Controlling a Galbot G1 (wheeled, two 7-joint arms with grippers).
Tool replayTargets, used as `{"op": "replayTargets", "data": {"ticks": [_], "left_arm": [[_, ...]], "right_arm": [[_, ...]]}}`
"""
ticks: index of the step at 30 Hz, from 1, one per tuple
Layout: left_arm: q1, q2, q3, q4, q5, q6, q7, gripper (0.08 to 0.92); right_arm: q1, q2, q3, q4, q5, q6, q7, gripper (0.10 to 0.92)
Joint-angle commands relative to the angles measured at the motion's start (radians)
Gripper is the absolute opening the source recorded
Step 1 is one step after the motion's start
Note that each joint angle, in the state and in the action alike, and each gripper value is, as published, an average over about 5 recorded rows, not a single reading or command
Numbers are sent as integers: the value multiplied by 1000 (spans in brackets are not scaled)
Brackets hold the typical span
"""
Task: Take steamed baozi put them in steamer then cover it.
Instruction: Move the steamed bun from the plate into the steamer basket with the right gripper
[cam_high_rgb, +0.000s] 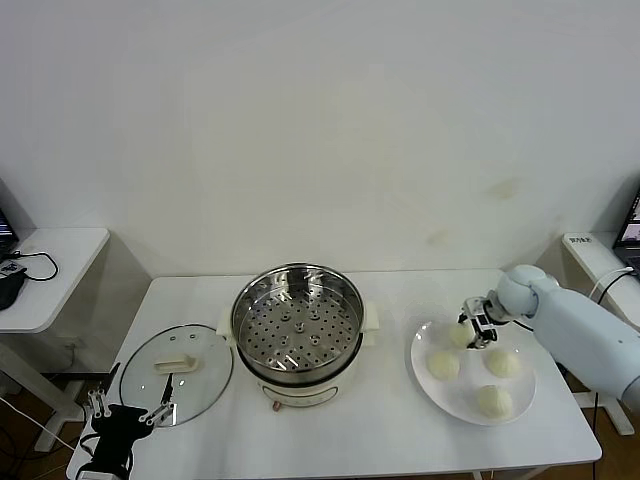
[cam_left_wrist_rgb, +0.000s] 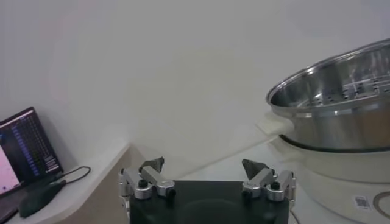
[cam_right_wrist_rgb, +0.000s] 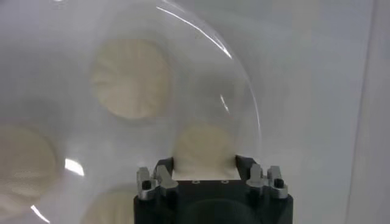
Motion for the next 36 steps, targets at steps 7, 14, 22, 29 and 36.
{"op": "replayTargets", "data": {"ticks": [7, 14, 22, 29, 36], "left_arm": [[-6, 21, 9, 0, -17, 3, 0, 823], [-21, 42, 8, -1, -34, 2, 0, 823], [-46, 69, -3, 10, -48, 3, 2, 823], [-58, 81, -18, 24, -60, 3, 5, 823], [-63, 71, -27, 26, -62, 3, 6, 823]], "right_arm": [[302, -167, -184, 227, 241, -35, -22, 652], [600, -98, -367, 275, 426, -63, -7, 653], [778, 101, -504, 302, 551, -65, 38, 653], [794, 302, -573, 282, 585, 6, 96, 653], [748, 470, -652, 228, 484, 169, 140, 653]]}}
